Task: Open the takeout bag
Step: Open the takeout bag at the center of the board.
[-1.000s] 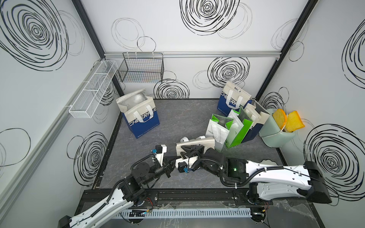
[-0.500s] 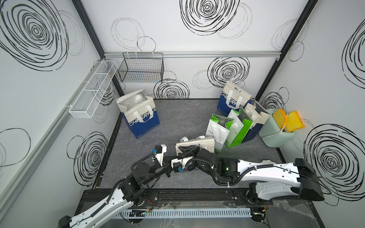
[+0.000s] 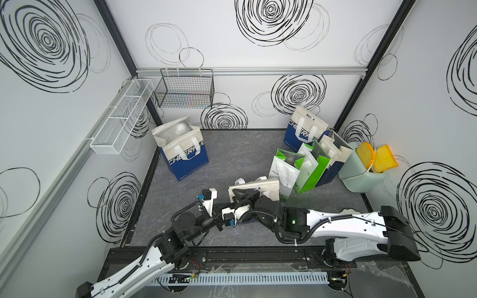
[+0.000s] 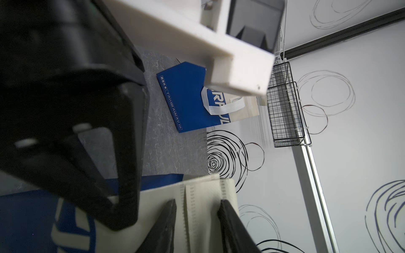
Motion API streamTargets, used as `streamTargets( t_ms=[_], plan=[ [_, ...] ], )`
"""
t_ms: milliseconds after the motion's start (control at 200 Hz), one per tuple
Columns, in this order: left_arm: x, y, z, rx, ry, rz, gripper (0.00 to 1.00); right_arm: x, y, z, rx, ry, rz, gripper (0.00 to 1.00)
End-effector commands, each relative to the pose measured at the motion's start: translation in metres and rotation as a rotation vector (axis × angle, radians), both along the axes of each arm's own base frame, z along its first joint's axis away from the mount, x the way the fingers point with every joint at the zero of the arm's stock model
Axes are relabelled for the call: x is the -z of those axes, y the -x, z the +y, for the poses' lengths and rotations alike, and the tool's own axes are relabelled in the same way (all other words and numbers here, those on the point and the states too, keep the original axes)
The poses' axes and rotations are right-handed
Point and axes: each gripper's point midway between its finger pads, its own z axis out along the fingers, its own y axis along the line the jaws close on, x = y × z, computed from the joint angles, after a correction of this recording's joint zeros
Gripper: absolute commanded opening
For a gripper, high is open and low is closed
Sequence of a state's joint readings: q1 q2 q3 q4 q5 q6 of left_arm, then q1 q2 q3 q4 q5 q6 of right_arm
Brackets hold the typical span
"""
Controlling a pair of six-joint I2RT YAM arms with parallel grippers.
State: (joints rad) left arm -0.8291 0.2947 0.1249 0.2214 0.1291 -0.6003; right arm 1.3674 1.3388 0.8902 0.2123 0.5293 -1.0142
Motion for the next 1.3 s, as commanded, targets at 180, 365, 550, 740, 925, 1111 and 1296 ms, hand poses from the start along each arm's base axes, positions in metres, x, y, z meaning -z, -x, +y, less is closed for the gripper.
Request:
streamTargets(
  t_ms=[180, 365, 550, 740, 925, 1111, 1296],
  plan=[
    [-0.003, 0.009, -0.007, 0.058, 0.001, -0.005, 0.0, -0.011, -0.024, -0.01, 0.129, 0.001, -0.084, 0.26],
    [-0.003, 0.01, -0.007, 0.059, -0.001, -0.004, 0.0, -0.018, -0.022, -0.01, 0.126, -0.036, -0.062, 0.13],
    [-0.002, 0.009, -0.006, 0.055, -0.002, -0.001, 0.0, -0.023, -0.021, -0.008, 0.117, -0.077, 0.0, 0.0],
    [-0.003, 0.008, -0.005, 0.047, -0.002, -0.002, 0.0, -0.044, -0.018, -0.004, 0.091, -0.199, 0.14, 0.0],
    [-0.004, 0.008, -0.004, 0.039, -0.006, -0.003, 0.0, -0.063, -0.017, -0.007, 0.061, -0.299, 0.252, 0.0],
    [-0.003, 0.008, -0.004, 0.038, -0.01, -0.003, 0.0, -0.085, -0.024, -0.017, 0.042, -0.376, 0.334, 0.0],
    [-0.003, 0.008, -0.004, 0.038, -0.012, -0.001, 0.0, -0.097, -0.032, -0.026, 0.03, -0.402, 0.375, 0.0]
  ],
)
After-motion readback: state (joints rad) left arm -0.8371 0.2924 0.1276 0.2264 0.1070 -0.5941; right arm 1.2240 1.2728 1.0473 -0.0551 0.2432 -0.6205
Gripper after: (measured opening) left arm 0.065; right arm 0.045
